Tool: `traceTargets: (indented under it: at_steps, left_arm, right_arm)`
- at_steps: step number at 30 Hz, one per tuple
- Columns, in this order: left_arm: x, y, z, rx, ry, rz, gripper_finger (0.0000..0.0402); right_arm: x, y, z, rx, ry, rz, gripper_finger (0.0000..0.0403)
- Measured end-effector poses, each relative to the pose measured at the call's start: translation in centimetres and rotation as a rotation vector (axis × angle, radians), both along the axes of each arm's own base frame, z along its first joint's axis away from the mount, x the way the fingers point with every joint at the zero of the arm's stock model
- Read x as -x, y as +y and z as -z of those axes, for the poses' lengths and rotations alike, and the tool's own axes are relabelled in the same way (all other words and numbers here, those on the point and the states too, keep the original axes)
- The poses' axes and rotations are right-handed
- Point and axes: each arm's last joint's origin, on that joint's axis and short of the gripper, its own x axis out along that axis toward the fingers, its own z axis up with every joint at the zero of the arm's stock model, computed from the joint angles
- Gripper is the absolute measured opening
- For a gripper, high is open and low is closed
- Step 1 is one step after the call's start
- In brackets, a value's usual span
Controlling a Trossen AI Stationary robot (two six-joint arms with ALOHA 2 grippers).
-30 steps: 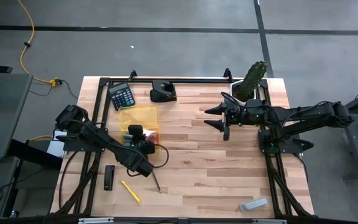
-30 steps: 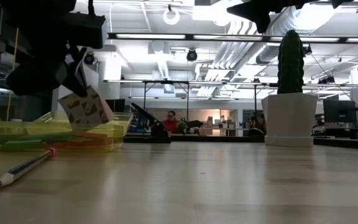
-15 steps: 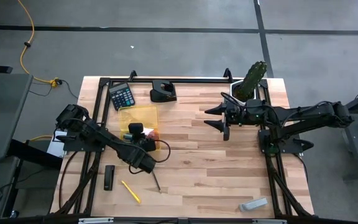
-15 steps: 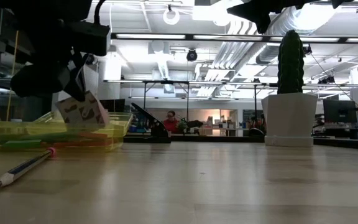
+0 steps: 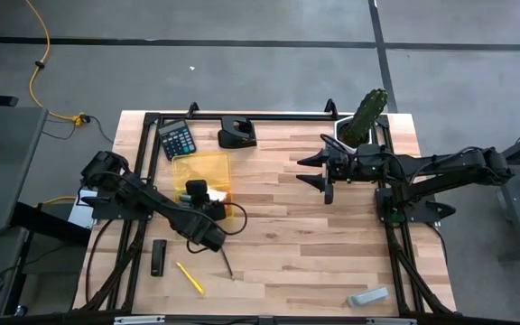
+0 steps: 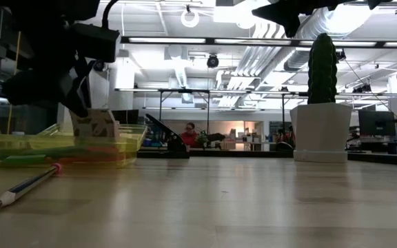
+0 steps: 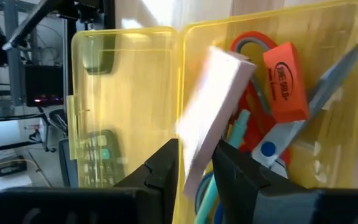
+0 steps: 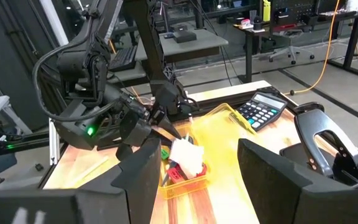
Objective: Pack school essentials
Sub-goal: Put the pink sticky notes into the yellow supply box
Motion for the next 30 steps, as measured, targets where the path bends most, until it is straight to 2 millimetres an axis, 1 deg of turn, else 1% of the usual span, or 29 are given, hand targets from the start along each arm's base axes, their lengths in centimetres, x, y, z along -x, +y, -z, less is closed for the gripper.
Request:
traceTargets:
  at_steps: [4,10,16,20,24,28,30]
  left_arm:
    - [0.1,0.0,-0.4,0.013,-0.014,-0.002,0.0102]
    - [0.6,0.1,-1.8,0.063,-0.055,0.002,0.0121]
    - [1.6,0.3,-4.1,0.181,-0.133,-0.007,0.0138]
    - [2.6,0.4,-6.2,0.275,-0.213,0.013,0.0142]
    - [3.9,0.9,-9.3,0.363,-0.413,0.042,0.0142]
    - [5.1,1.4,-13.3,0.442,-0.713,0.139,0.0142]
    - [5.5,1.7,-15.3,0.461,-0.873,0.214,0.0142]
  right_arm:
    - [0.0,0.0,0.0,0.000,0.004,0.000,0.0206]
    - [0.0,0.0,0.1,0.000,0.010,0.000,0.0206]
    - [0.0,0.0,0.1,0.000,0.012,0.000,0.0206]
    - [0.0,0.0,0.1,0.000,0.013,0.000,0.0206]
    - [0.0,0.0,0.2,0.000,0.017,0.000,0.0206]
    - [0.0,0.0,0.1,0.000,0.013,0.000,0.0206]
    - [0.0,0.0,0.1,-0.012,0.009,0.002,0.0206]
